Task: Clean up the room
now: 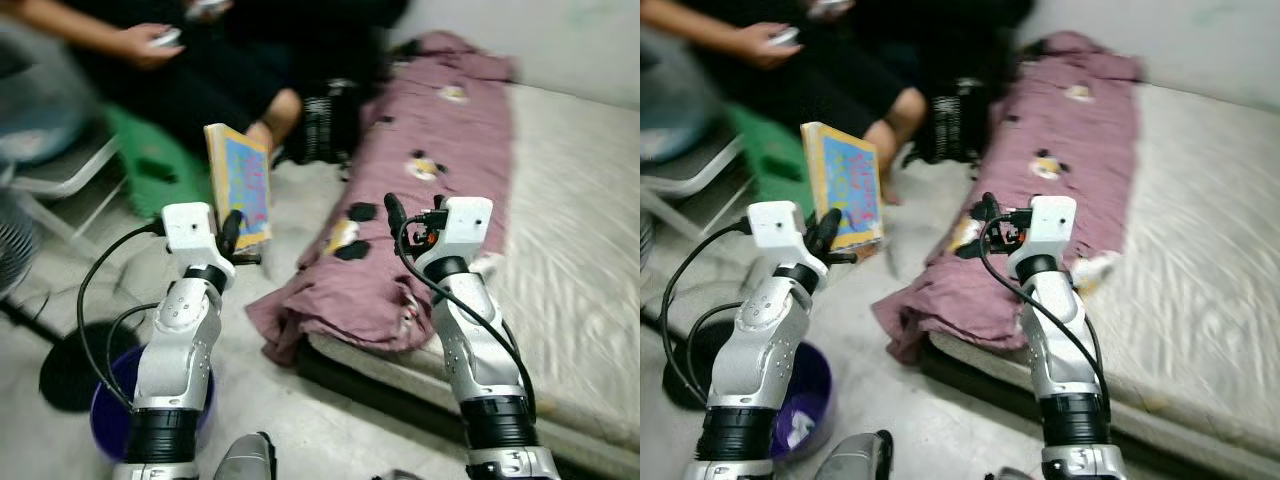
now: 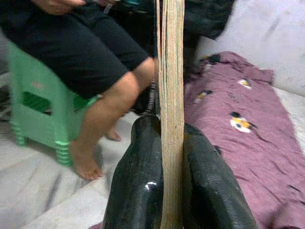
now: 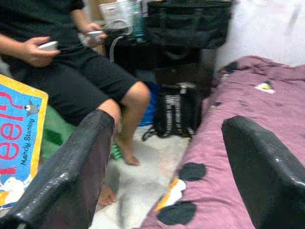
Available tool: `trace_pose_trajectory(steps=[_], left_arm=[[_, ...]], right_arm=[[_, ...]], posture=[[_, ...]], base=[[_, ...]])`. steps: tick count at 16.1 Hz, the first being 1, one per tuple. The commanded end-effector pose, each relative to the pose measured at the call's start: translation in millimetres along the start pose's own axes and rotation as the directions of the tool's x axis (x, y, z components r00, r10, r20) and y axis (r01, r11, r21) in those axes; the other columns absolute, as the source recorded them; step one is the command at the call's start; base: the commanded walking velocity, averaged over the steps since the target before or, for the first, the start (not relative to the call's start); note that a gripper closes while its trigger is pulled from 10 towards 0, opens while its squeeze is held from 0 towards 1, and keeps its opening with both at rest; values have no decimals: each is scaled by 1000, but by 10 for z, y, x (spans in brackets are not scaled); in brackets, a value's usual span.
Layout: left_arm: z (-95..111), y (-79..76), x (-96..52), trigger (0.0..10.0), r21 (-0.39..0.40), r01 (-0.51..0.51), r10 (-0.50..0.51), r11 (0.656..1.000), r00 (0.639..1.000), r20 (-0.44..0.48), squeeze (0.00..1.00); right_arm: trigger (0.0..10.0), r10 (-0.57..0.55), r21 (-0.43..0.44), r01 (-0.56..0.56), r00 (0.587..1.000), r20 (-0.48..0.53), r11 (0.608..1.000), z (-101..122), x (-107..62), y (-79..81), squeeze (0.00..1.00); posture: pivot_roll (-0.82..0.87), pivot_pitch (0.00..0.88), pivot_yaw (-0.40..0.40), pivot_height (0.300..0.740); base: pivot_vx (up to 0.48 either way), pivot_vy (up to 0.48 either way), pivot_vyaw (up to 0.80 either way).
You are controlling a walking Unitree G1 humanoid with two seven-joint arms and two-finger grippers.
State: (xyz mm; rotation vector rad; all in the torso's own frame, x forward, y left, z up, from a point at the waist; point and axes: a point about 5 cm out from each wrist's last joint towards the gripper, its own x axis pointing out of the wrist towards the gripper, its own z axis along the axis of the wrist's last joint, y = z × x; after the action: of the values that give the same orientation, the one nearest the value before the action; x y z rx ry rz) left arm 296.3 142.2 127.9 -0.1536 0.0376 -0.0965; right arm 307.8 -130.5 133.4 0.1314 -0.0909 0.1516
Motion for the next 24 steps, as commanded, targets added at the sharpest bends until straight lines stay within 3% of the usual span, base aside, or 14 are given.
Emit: trace_pose_trajectory(steps=[1,3,9,17,24], left_arm=[[112,-8,15,10000,19,2,-3,1000,998,57,0],[117,-11,18,10000,9,0,0,1000,998,62,0],[115,-28,25,10000,-2,6,-6,1000,998,59,0],[123,-40,22,10000,13,14,-14,1000,998,61,0],[156,-93,9,10000,3,87,-87,996,992,88,0]], right_arm=[[10000,1,-1,-1,1000,5,1000,6,8,8,0],[10000,0,0,0,1000,6,1000,9,15,3,0],[10000,-9,20,9,1000,9,1000,12,17,-4,0],[10000,-17,28,17,1000,-5,999,-7,23,-15,0],[10000,-23,30,23,1000,0,999,-2,26,-22,0]], posture=[[-36,0,-15,740],[-37,0,-17,740],[-39,0,-14,740],[-37,0,-16,740],[-41,0,-12,740]], base=[[0,0,800],[0,0,800],[0,0,0],[0,0,-800],[142,0,-800]])
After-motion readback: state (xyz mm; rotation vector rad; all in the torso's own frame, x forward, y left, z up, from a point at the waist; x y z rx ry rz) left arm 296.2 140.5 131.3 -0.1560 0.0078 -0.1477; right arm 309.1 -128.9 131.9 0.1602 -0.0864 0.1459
